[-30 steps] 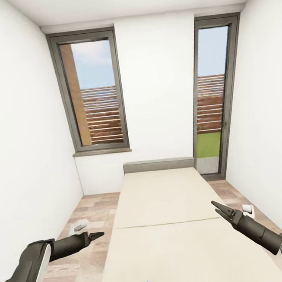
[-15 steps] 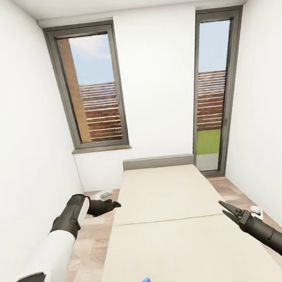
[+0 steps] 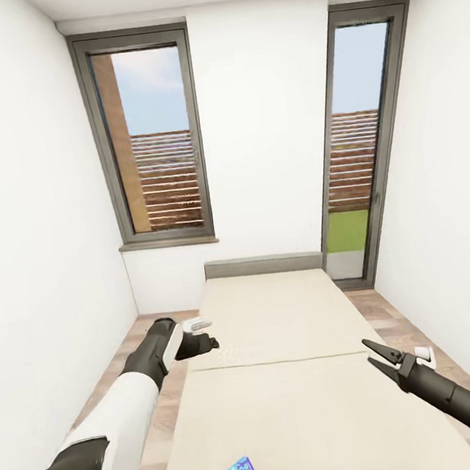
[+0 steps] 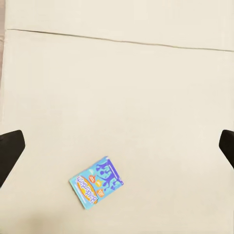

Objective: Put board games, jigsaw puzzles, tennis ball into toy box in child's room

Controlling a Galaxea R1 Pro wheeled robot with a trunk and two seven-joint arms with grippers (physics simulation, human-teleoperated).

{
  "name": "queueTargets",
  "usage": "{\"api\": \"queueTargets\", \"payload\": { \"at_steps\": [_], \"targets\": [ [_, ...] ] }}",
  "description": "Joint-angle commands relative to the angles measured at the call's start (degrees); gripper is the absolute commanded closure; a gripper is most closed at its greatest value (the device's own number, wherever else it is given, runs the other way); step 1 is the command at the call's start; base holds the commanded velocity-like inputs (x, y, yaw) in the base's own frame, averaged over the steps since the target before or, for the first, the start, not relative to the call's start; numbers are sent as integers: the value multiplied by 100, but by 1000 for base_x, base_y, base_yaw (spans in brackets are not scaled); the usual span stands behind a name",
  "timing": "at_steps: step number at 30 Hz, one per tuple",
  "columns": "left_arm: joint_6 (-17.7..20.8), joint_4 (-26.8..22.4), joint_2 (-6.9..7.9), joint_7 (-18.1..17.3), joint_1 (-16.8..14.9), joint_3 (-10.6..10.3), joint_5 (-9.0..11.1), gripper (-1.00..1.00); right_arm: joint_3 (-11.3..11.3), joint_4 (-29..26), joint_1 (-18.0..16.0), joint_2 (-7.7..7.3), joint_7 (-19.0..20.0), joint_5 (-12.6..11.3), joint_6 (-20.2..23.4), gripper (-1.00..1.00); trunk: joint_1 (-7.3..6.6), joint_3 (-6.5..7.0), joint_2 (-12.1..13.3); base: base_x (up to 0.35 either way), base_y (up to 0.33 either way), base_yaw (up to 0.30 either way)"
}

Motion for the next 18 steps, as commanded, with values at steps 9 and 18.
{"api": "queueTargets", "payload": {
  "at_steps": [9,18],
  "targets": [
    [-382,432,-92,104,-4,26,2,-100,-25,-12,-5,-4,47,-40,311,-100,2,-87,-5,0,0,0],
    [-530,573,-88,77,-4,16,12,-100,-28,-13,-3,-5,59,-53,398,-100,2,-171,-5,0,0,0]
  ]
}}
